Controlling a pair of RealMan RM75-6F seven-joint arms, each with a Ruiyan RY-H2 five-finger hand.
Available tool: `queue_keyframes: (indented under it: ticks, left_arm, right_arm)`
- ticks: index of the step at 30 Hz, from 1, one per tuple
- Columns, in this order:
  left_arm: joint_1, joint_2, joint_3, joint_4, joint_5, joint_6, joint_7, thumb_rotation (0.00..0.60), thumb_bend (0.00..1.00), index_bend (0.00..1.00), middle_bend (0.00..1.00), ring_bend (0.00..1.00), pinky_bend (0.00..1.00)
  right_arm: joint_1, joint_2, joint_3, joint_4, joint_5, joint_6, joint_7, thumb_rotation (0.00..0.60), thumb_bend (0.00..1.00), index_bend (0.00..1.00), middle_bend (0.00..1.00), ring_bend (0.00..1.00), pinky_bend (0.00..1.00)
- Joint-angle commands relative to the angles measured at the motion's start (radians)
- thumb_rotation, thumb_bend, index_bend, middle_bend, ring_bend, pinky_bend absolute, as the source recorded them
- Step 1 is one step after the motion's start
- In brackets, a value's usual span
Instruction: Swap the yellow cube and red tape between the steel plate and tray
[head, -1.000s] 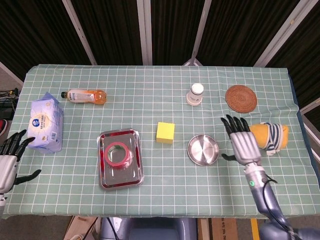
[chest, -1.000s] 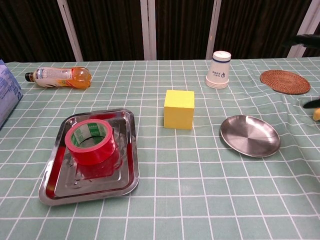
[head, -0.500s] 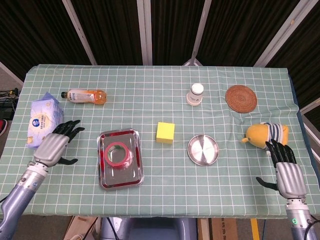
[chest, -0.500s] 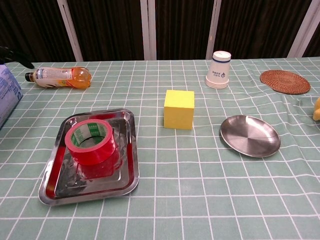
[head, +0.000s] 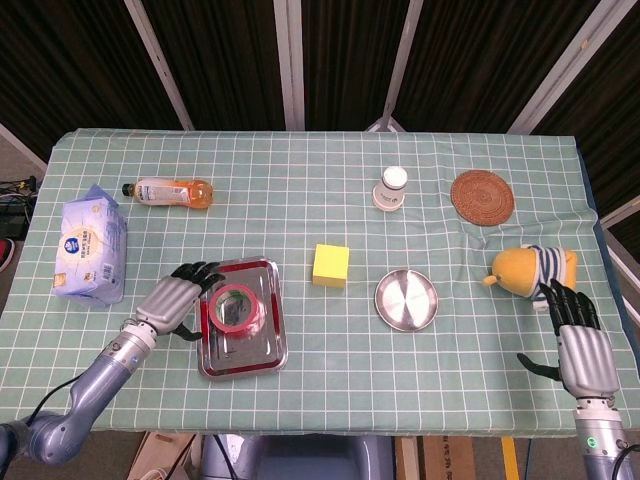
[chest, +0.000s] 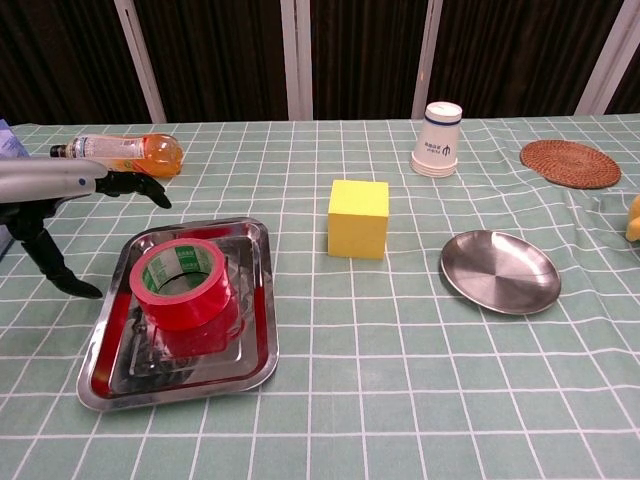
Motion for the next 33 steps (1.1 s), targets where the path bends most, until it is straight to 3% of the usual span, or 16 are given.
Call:
queue_keyframes:
  ticks: [1, 9, 18, 27, 33]
  left_arm:
    - [-0.047, -0.092, -0.007, 0.057, -0.039, -0.017, 0.032, 0.6, 0.0, 0.13, 0.0, 0.0, 0.07]
    - [-0.086, -0.184, 0.002, 0.127, -0.079, 0.0, 0.067, 0.6, 0.0, 0.13, 0.0, 0.0, 0.07]
    - [-0.115, -0.231, 0.015, 0.166, -0.04, 0.007, 0.056, 0.6, 0.01, 0.13, 0.0, 0.0, 0.11]
    - [-0.13, -0.223, 0.042, 0.18, -0.077, 0.011, 0.094, 0.6, 0.14, 0.2, 0.08, 0.08, 0.27]
    - [-0.147, -0.235, 0.044, 0.19, -0.078, 0.009, 0.098, 0.6, 0.33, 0.27, 0.22, 0.16, 0.35]
  right_arm:
    - [-0.004, 0.002, 0.005, -0.001, 0.0, -0.006, 0.0, 0.6, 0.02, 0.0, 0.0, 0.0, 0.0]
    - [-0.017, 0.007, 0.022, -0.002, 0.006, -0.021, 0.005, 0.6, 0.02, 0.0, 0.0, 0.0, 0.0]
    - [-0.027, 0.006, 0.037, -0.007, -0.002, -0.034, -0.002, 0.6, 0.02, 0.0, 0.0, 0.0, 0.0]
    - [-0.038, 0.01, 0.047, -0.015, -0.016, -0.046, 0.019, 0.6, 0.02, 0.0, 0.0, 0.0, 0.0]
    - [-0.043, 0.011, 0.054, -0.013, -0.023, -0.053, 0.034, 0.6, 0.02, 0.0, 0.0, 0.0, 0.0]
